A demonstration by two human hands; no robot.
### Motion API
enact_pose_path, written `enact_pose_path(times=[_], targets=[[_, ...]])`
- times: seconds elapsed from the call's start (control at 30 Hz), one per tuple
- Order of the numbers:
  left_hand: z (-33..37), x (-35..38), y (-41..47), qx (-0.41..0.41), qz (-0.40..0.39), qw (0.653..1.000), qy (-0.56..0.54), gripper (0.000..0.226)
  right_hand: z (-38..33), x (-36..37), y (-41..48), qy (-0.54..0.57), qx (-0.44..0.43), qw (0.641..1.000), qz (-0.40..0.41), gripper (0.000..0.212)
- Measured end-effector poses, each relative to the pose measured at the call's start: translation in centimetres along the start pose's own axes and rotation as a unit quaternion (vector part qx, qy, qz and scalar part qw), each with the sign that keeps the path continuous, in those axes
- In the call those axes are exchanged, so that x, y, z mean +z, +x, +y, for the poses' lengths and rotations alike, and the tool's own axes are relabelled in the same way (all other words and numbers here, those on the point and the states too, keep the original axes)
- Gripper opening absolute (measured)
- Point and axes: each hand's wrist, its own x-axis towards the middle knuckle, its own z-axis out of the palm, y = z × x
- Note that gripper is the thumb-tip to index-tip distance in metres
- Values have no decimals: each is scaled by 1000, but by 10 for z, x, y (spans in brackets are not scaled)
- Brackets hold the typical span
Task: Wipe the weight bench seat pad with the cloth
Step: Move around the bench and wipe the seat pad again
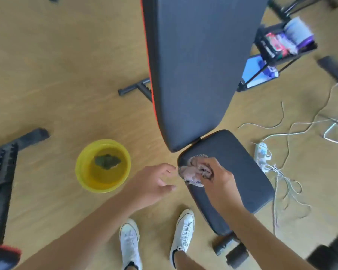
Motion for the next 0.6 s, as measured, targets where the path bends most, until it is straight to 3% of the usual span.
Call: enact_pose_path(times=[0.2, 0.23, 0.3, 0.4, 0.47, 0.53, 0.6], targets=[[-15, 51, 91, -54, -7, 986, 159, 49, 144, -23, 40, -44, 187, 971, 145, 20], [-23, 55, 99, -69, -12, 982, 174, 52, 159, -16, 43, -45, 205, 966, 154, 24], [-37, 59, 110, -88, -20, 979, 183, 61, 174, 8, 40, -53, 239, 948, 202, 30], [-51, 56, 119, -100, -35, 987, 125, 70, 148, 63, 28, -43, 250, 925, 284, 16], [-53, 53, 123, -91, -56, 991, 82, 72, 102, 109, 19, -21, 164, 961, 223, 19], [-55, 49, 127, -79, -61, 992, 76, 74, 68, 128, 26, -57, -38, 990, 121, 27], [-55, 46, 134, -81, -54, 990, 105, 71, 69, 114, 58, -160, -206, 961, 90, 12]])
